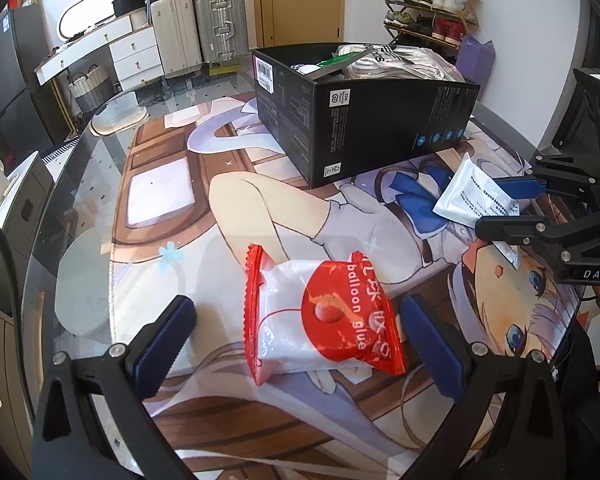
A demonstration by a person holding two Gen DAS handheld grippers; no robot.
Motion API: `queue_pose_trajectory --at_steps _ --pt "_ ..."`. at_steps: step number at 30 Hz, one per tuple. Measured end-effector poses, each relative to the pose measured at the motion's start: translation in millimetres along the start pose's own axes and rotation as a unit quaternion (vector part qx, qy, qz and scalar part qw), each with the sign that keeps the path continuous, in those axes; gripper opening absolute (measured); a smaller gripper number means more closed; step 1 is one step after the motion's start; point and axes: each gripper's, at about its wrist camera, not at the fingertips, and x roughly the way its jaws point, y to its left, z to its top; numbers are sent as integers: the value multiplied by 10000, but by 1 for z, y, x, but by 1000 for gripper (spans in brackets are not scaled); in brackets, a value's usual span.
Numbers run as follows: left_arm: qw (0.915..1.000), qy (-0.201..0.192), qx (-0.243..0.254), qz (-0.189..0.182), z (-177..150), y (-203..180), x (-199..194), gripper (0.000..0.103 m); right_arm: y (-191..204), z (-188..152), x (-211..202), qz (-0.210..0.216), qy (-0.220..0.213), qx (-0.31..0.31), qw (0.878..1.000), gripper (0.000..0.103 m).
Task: Organize soft objects
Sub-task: 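Grasp the red-and-white balloon glue bag with the left tool while the right tool lifts the packet, then carry the red bag with the left tool while the right tool carries the white packet over the box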
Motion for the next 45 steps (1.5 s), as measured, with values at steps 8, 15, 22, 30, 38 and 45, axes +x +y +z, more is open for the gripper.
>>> queue_pose_trajectory --at_steps 8,15,22,30,38,45 --pt "10000 10 39 -62 -2 -1 -5 94 -1 -2 -1 50 -19 -14 10000 41" --pt "9997 -111 169 -148 0 -6 -13 54 -1 -2 -2 55 -27 -23 10000 41" --pt "9994 -312 -2 -155 6 -4 -20 53 1 -3 -5 78 -88 -47 9999 41" --pt "9970 -708 -280 -136 17 0 -39 53 -1 2 -25 84 -394 -2 9992 41" --pt "9938 -1054 -356 -93 37 -4 -49 53 -7 12 -50 -11 -866 95 9962 40" --pt "9915 -1245 -332 -177 66 -9 -44 53 -21 33 -65 -147 -1212 96 9925 40"
